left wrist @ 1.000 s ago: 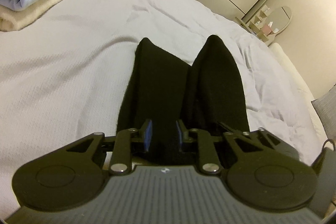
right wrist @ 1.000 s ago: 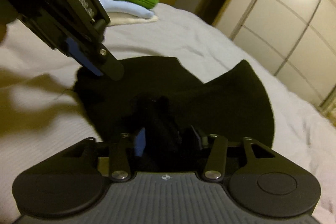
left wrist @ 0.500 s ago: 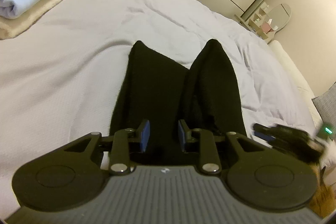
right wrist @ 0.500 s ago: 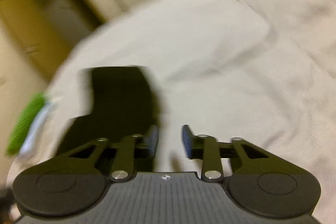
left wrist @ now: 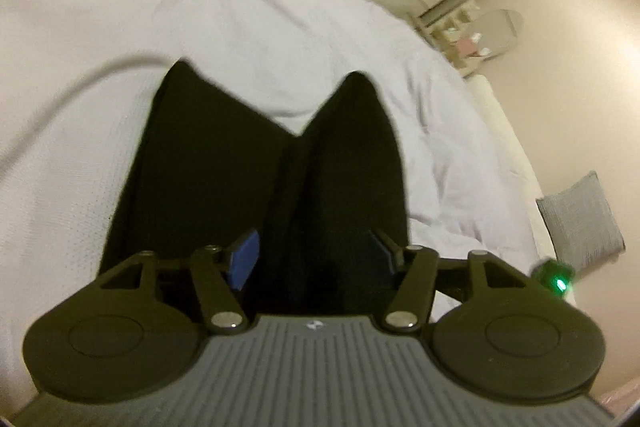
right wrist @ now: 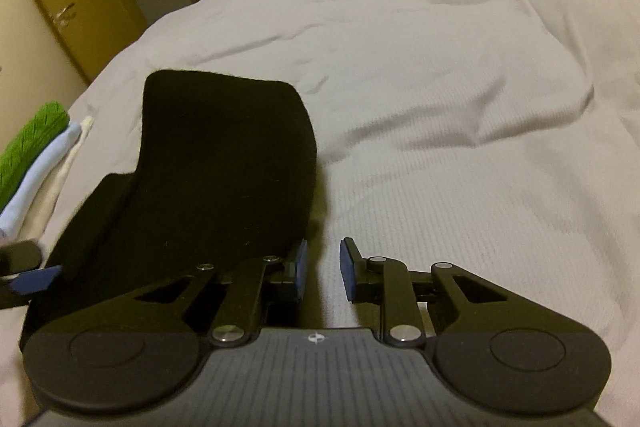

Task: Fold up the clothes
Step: 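Lift the skirt edge and fold it over with both grippers, then lay the folded skirt down and press it flat with both grippers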

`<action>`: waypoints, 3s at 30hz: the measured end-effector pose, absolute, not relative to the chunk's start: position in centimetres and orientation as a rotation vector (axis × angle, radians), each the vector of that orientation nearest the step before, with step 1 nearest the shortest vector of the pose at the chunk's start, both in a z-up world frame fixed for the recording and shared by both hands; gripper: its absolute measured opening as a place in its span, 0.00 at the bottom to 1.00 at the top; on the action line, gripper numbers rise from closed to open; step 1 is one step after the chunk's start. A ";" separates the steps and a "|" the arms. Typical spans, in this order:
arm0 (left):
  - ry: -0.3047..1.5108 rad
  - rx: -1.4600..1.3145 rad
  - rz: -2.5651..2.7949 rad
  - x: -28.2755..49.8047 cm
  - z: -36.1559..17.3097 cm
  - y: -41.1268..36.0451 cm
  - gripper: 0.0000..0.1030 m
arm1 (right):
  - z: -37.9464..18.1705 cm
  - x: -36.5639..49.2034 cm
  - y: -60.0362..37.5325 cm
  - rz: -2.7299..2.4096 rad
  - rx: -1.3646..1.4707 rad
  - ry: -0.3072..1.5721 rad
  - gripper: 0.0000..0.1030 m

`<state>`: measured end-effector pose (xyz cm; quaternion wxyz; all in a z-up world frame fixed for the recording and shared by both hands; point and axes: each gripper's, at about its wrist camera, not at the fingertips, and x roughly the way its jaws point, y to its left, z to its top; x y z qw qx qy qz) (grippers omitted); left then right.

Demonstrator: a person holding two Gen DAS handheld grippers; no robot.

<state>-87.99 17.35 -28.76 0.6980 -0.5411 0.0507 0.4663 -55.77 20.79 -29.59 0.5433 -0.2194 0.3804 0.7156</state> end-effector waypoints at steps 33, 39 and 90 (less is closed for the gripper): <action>0.150 -1.010 1.230 -91.1 -28.1 11.0 0.19 | -26.5 -63.8 17.5 1.880 -0.625 0.641 0.12; 0.170 -0.955 1.251 -91.6 -27.8 9.8 0.19 | -27.3 -60.4 17.2 1.834 -0.518 0.816 0.29; 0.572 -0.616 1.344 -84.6 -24.3 22.9 0.13 | -26.6 -62.1 23.3 2.047 -0.439 0.647 0.26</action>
